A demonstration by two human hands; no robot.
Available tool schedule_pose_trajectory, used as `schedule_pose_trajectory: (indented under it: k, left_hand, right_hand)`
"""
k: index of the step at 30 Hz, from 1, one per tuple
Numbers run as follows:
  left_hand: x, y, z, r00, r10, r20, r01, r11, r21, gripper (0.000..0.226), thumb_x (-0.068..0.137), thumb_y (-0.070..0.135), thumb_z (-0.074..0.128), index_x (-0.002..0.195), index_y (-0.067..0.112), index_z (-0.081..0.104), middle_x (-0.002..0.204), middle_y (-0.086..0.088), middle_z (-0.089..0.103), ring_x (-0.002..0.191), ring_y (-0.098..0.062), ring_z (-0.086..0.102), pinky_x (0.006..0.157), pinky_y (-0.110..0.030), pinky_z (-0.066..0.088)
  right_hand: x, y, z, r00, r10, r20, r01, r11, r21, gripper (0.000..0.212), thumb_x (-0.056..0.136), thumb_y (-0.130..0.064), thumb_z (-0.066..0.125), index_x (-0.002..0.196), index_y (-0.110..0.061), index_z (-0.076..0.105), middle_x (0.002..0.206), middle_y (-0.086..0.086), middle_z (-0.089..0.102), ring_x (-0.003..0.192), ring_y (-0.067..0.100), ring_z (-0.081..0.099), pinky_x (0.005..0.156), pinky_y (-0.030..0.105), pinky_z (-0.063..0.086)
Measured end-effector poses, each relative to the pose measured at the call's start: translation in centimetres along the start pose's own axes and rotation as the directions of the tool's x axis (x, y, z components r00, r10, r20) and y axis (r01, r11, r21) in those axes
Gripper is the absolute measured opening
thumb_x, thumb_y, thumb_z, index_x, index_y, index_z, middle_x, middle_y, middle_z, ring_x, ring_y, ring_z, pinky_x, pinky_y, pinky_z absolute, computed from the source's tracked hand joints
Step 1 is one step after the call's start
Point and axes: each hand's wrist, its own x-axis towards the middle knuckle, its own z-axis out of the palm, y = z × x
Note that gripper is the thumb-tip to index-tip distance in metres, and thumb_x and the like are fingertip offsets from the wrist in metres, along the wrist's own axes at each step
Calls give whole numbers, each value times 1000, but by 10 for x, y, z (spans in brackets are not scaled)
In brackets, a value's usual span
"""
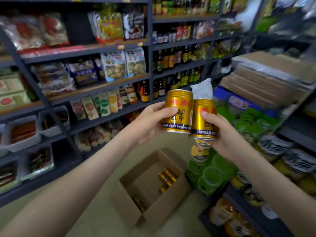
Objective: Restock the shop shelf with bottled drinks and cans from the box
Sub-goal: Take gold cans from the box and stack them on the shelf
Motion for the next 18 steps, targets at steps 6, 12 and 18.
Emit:
schedule_pose_trajectory:
  k: [6,12,18]
  left_hand:
    - [-10,56,116,978,45,205,-68,992,109,12,90,15,57,100,9,59,84,-2,70,71,-11,68,63,-24,55]
    - [-3,90,229,912,91,401,-161,976,144,28,89,24,60,114,10,59,96,-4,73,86,-16,69,79,-31,56]
    - [-17,106,355,795,147,589,-206,978,34,13,77,15,69,90,13,66,79,-2,75,72,-13,70,67,-27,59]
  right_hand:
    - [-113,-88,-36,933,-301,-195,282,952,-122,59,72,-29,76,127,-21,53,108,5,70,91,22,70,67,33,55]
    - [-204,-143,-74,736,-516,-438,443,856,-265,63,68,-30,71,126,-17,50,108,5,68,91,19,69,65,33,56]
    - [-313,-190,-133,620,-554,-556,418,833,-363,63,68,-32,71,127,-19,53,111,7,69,95,23,68,78,39,56]
